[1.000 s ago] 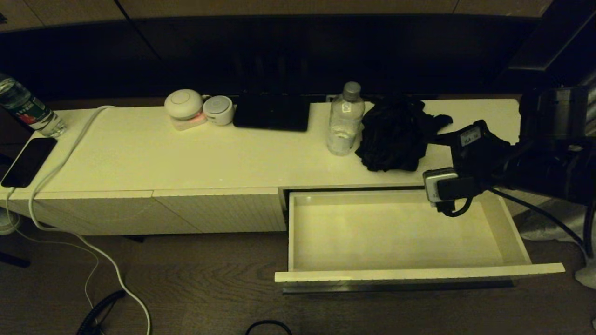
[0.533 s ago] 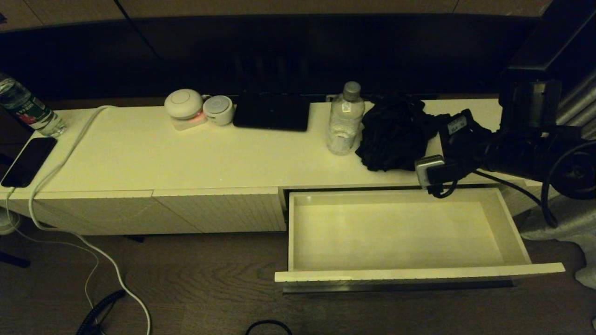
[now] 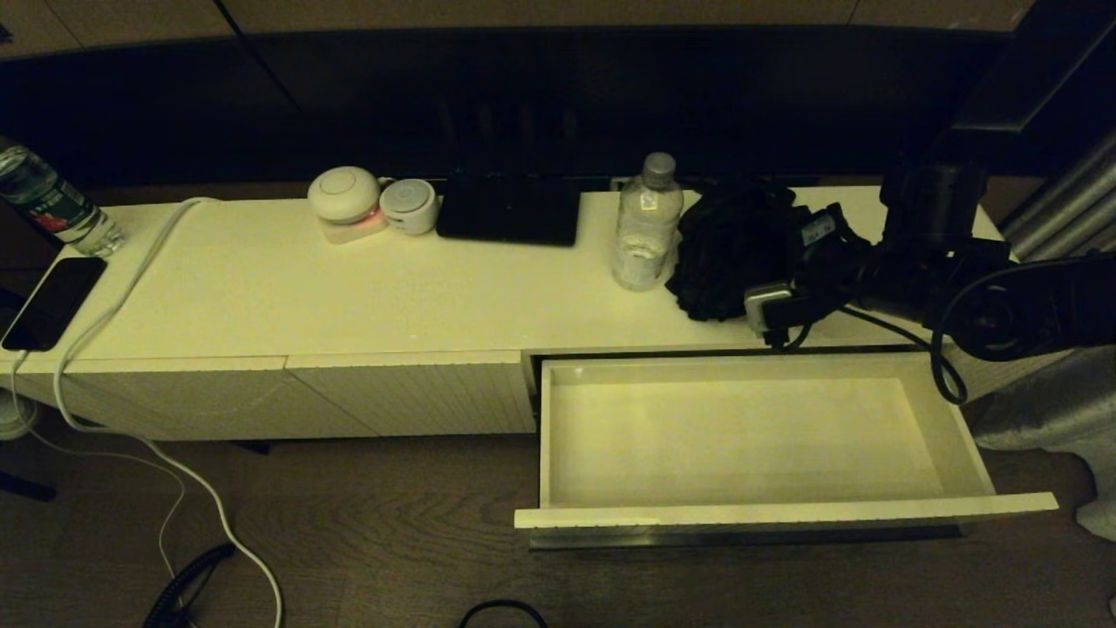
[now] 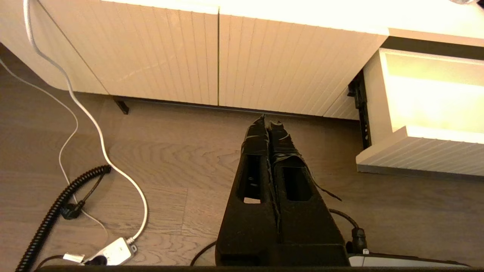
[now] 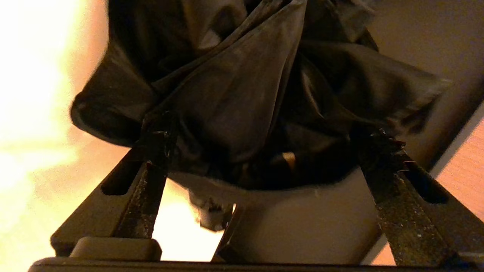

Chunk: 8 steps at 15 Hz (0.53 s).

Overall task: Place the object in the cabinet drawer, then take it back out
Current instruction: Put the umbrella in the drawer

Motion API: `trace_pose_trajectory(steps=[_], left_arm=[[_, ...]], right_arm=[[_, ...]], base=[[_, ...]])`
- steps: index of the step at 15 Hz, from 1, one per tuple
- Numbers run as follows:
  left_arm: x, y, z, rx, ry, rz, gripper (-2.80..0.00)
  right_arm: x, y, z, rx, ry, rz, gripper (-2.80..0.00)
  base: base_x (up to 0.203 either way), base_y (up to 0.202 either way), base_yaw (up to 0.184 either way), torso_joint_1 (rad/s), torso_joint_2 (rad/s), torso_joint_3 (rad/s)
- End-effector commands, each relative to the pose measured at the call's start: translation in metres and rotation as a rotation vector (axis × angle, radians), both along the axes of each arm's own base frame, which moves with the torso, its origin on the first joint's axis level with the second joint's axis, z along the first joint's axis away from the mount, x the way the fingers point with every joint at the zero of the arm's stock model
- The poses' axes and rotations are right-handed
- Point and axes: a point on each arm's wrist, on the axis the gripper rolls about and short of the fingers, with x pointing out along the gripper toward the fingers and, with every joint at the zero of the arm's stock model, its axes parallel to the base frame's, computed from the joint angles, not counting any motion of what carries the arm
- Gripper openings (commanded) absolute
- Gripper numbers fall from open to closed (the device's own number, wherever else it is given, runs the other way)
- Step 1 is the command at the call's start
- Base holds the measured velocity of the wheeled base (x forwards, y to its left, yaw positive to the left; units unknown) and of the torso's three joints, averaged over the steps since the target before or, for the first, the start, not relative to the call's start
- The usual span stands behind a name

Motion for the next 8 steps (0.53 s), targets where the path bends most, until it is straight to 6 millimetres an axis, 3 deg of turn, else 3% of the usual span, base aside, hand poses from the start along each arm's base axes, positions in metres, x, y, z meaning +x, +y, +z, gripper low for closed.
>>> trace_pose_trajectory(steps=[1,8], left_arm=[[0.000,0.000,0.000,-0.001,-0.003,0.001,-2.80],[0.000,0.000,0.000,-0.001,-0.003,0.001,-2.80]], right_arm=[[0.016,0.003,-0.005,-0.006,-0.011,0.000,0.00],[0.039,0.000,-0.006,0.005,-0.041,-0.026,0.00]], base=[[0.000,0.000,0.000,0.000,0.00,0.000],[0.000,0.000,0.000,0.000,0.00,0.000]])
